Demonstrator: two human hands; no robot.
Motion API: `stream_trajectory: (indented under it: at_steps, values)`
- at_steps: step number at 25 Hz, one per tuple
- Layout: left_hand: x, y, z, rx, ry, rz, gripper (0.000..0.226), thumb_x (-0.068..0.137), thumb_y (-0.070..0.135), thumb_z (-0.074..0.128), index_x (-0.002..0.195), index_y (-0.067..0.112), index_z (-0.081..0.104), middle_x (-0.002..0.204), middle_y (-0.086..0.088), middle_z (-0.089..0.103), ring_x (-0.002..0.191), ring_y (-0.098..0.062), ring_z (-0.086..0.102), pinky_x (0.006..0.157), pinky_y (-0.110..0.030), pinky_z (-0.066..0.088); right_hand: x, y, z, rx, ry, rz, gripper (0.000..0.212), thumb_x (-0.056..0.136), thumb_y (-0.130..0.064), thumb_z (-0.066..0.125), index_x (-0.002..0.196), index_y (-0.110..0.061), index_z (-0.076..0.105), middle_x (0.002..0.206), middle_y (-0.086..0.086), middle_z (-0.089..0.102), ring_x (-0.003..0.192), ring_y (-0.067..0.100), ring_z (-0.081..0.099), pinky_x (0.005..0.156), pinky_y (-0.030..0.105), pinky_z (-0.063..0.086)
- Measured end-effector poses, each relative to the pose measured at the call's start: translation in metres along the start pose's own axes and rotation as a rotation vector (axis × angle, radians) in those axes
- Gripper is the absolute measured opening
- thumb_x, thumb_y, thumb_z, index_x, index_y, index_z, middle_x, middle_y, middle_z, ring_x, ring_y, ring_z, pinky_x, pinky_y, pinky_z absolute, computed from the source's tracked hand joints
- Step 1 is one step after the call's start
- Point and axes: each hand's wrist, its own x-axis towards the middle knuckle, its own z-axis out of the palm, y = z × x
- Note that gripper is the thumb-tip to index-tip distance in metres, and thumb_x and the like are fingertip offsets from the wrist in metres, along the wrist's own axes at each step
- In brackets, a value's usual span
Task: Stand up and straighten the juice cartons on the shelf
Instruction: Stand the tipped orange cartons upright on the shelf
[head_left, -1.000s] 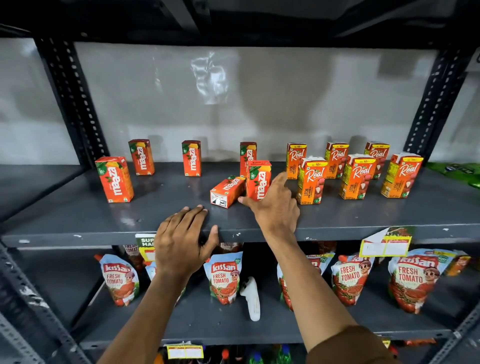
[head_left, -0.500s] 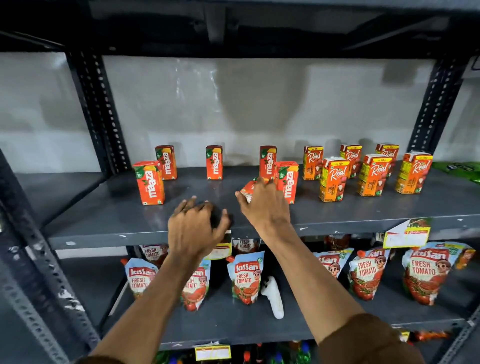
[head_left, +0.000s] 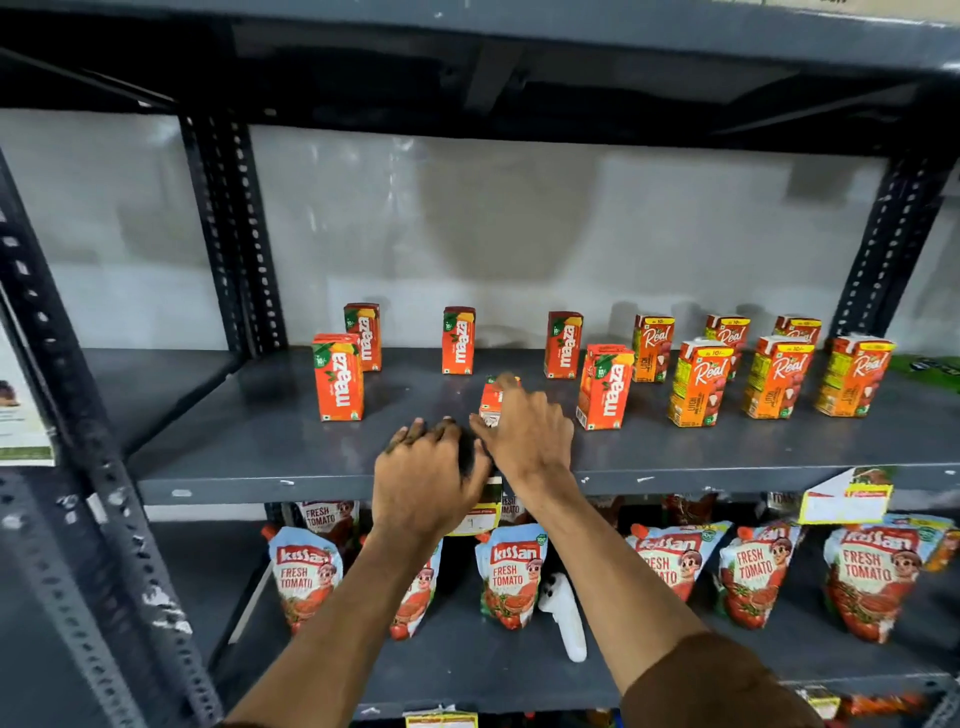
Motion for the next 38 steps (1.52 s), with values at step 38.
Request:
stream_trajectory:
  at_steps: [38]
  values:
    - [0.003,0.002,0.003,0.038,-0.016,-0.009,0.036,0.091,0.050,0.048,0.095,0.023,0.071,0.093,0.002,0.075,0.090,-0.023,0.071,0.073,-0.032,0.054,0.026,-0.022,0.013,0.524,0.060,0.191,0.067,0.067,-0.045,0.085,0.113,-0.020,0.043,0.107,0.001,0.072,0.095,0.023,0.072,0.073,0.027,0.049]
